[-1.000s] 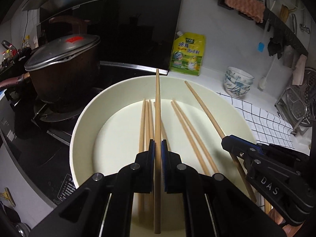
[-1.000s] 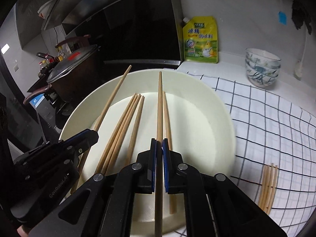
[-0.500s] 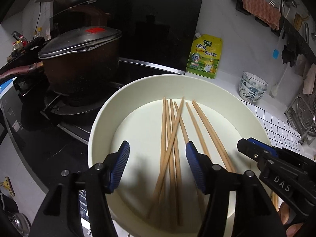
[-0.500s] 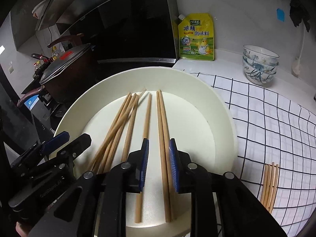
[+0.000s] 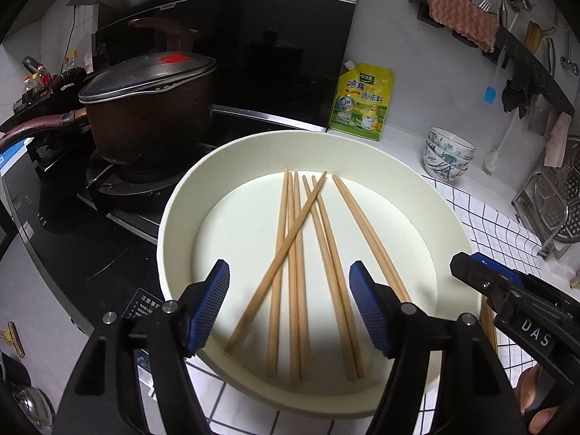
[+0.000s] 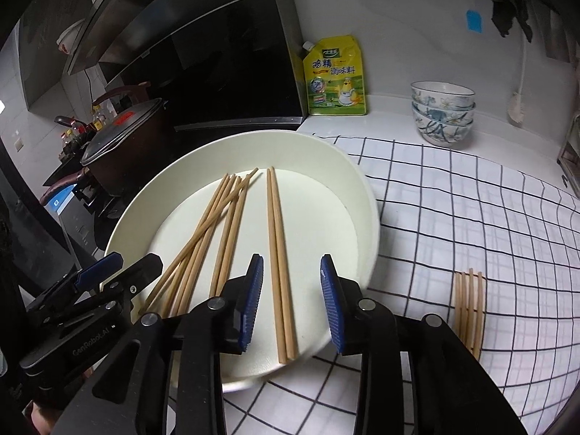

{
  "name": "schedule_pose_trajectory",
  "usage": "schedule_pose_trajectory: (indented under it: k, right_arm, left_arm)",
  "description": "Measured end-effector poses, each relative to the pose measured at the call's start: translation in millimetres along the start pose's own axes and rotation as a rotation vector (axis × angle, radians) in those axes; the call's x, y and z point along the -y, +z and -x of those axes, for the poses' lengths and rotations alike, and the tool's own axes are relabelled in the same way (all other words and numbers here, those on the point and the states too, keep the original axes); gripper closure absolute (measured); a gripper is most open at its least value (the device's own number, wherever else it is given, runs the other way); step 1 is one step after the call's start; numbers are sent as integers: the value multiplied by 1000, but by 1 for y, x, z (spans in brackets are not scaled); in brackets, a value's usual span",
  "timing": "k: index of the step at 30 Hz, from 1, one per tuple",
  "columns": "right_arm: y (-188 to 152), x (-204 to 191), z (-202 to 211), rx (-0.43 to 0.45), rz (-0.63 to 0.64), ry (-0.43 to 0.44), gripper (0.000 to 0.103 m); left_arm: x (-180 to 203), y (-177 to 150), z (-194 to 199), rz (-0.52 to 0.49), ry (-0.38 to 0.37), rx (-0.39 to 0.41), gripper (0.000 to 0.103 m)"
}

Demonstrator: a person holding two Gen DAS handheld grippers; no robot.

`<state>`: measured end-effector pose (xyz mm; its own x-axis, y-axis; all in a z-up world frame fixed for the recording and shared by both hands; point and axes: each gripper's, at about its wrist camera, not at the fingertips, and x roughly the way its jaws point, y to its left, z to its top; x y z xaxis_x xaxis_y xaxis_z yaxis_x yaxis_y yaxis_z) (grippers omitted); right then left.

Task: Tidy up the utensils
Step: 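Withdraw both open tools from the basin back over the remaining chopsticks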

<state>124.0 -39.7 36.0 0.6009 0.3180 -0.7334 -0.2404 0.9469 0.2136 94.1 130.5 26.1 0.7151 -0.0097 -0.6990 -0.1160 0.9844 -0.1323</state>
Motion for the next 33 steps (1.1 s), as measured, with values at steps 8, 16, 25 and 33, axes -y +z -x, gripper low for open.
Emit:
schedule_pose_trajectory:
  k: [8, 16, 25, 33]
  right_arm:
    - [-22, 24, 27, 12, -26, -32, 67]
    - [-48, 52, 52, 15, -40, -90, 63]
    - [-75, 85, 75, 24, -83, -122, 56]
    - [-100, 114, 84, 2, -95, -160, 52]
  left_arm:
    - [21, -14, 13, -19, -23, -1, 35]
    - [48, -30, 25, -63, -55, -10, 30]
    - [75, -47, 41, -93, -87, -15, 25]
    - [105, -66, 47, -131, -130, -38, 19]
